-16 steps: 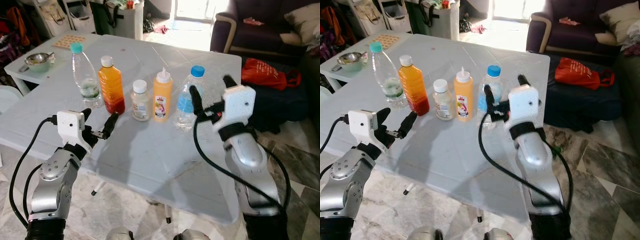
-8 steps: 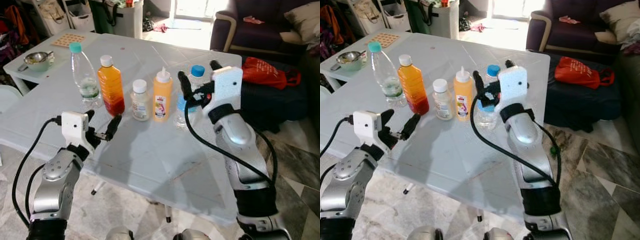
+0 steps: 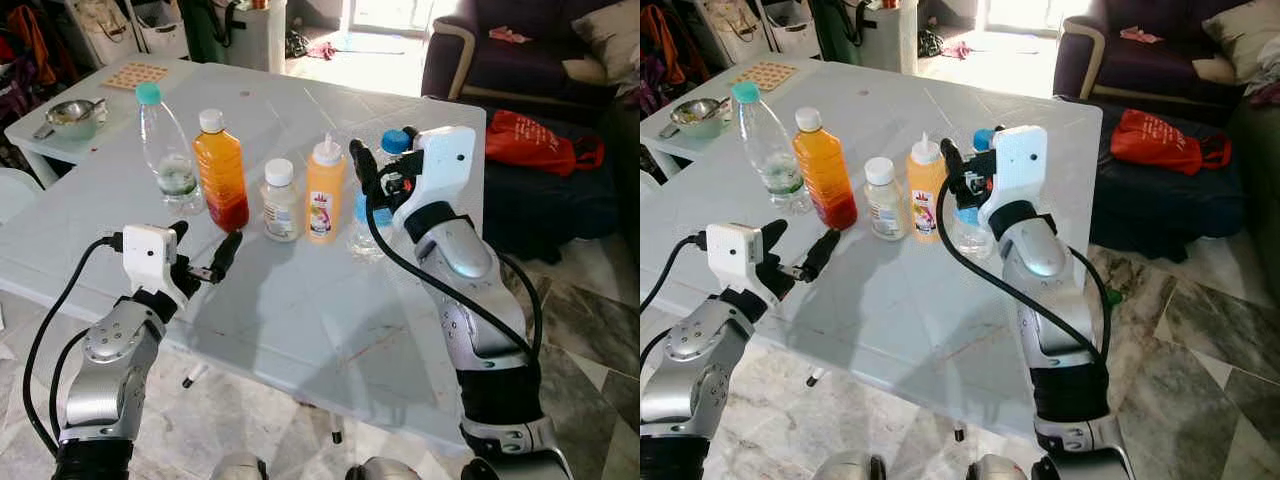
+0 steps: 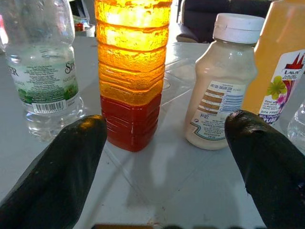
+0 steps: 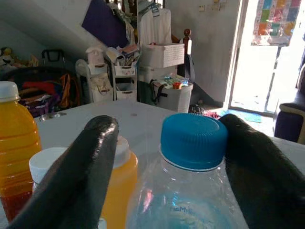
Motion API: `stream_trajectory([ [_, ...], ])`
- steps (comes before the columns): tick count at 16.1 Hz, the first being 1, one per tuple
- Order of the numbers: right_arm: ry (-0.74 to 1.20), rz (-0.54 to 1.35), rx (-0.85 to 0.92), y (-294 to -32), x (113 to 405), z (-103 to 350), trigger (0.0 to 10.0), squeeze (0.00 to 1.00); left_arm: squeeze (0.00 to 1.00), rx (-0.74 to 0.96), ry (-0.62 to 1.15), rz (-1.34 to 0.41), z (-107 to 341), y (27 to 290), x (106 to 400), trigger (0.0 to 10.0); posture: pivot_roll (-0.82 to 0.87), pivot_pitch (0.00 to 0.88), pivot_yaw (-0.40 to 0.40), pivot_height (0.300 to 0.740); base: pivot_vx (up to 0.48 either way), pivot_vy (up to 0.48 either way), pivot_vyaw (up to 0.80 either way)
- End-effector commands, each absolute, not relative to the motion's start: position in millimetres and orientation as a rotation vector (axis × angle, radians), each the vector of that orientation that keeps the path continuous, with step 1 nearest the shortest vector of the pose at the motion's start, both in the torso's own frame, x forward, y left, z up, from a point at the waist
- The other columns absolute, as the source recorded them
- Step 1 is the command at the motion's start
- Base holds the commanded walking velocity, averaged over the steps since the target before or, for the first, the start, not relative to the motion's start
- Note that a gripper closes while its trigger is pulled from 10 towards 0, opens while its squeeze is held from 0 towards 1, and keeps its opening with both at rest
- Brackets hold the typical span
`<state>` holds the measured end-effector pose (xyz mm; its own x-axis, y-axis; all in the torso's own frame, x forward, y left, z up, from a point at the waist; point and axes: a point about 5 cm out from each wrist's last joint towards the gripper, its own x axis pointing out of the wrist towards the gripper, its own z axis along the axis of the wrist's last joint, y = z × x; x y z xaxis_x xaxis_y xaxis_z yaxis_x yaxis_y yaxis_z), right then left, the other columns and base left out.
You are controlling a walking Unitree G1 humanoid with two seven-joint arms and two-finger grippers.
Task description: Restocking fridge
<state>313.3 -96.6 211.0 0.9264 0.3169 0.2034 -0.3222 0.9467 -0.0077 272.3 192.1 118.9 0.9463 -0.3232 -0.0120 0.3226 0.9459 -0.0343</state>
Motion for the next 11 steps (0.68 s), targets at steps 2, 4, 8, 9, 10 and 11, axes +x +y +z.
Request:
stream_trajectory([
  [2,-0.192,0.309,0.033,-98.6,317.8,216.6,0.9,0.00,0.00,-0.023,0.018,-0.343,119.7,190.6,273.5,10.0,0.04,0.033,-0.001,0.740,0.000,0.000,0.00],
  [4,-0.169,0.295,0.040,-100.5,320.3,217.4,1.5,0.00,0.00,-0.023,0.018,-0.341,119.6,191.1,273.9,10.0,0.04,0.032,-0.002,0.740,0.000,0.000,0.00],
  [8,-0.142,0.281,0.027,-101.4,321.1,217.4,1.0,0.00,0.00,-0.018,0.021,-0.339,119.3,192.5,274.7,10.0,0.04,0.031,-0.001,0.740,0.000,0.000,0.00],
  [9,-0.137,0.278,0.032,-101.6,321.6,217.7,1.0,0.00,0.00,-0.017,0.021,-0.339,119.3,192.5,275.3,10.0,0.04,0.030,-0.001,0.740,0.000,0.000,0.00],
  [10,-0.135,0.277,0.034,-101.8,321.7,217.9,1.1,0.00,0.00,-0.017,0.021,-0.339,119.4,192.2,275.5,10.0,0.04,0.029,-0.001,0.740,0.000,0.000,0.00],
  [11,-0.134,0.275,0.035,-102.4,321.9,218.3,1.0,0.00,0.00,-0.018,0.020,-0.339,119.5,191.8,275.7,10.0,0.04,0.029,-0.001,0.740,0.000,0.000,0.00],
])
